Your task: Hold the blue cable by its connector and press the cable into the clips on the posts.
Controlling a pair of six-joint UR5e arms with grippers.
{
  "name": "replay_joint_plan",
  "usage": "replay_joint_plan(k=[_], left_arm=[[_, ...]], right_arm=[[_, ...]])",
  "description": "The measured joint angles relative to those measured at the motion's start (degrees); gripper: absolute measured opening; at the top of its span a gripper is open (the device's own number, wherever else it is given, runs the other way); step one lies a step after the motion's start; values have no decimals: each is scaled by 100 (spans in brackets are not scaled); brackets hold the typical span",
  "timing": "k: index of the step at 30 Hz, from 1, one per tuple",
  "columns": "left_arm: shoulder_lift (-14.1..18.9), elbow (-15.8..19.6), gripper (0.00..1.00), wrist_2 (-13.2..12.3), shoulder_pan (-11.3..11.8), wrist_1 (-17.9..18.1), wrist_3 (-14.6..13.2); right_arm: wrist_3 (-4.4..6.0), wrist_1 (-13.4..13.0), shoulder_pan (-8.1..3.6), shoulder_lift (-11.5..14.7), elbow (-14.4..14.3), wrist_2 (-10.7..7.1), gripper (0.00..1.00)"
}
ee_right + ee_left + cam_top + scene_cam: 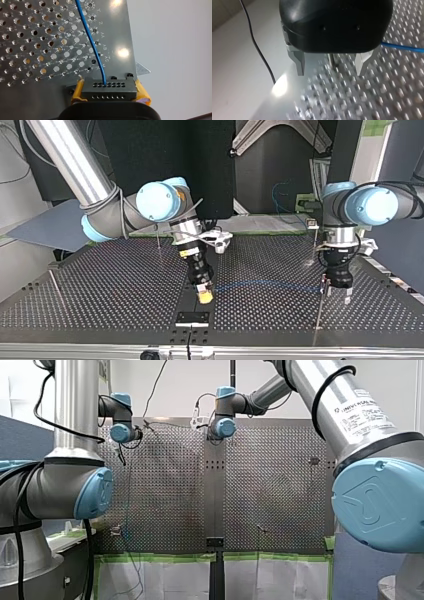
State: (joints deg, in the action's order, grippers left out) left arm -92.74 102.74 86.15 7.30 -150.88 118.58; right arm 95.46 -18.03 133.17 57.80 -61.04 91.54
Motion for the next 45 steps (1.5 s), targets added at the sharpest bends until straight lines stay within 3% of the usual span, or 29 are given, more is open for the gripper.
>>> replay_joint_plan(k=[3,7,10,27,36,45], left_arm=[[157,156,100,-90,11,95,152],[358,358,100,-16,31,79,338],[513,512,100,22,16,-34,331],[1480,1402,100,-136,-62,-1006,-599],[1896,1200,100,-119,-63,-1461,-1051],[1827,662,100,-94,-129,-2028,-1619]], right_arm=[[0,0,1,0,0,-2,0],[0,12,5,0,0,-3,0],[0,28,6,0,0,-3,0],[0,44,13,0,0,-3,0],[0,53,19,0,-1,-4,0],[0,74,20,0,-1,-1,0]])
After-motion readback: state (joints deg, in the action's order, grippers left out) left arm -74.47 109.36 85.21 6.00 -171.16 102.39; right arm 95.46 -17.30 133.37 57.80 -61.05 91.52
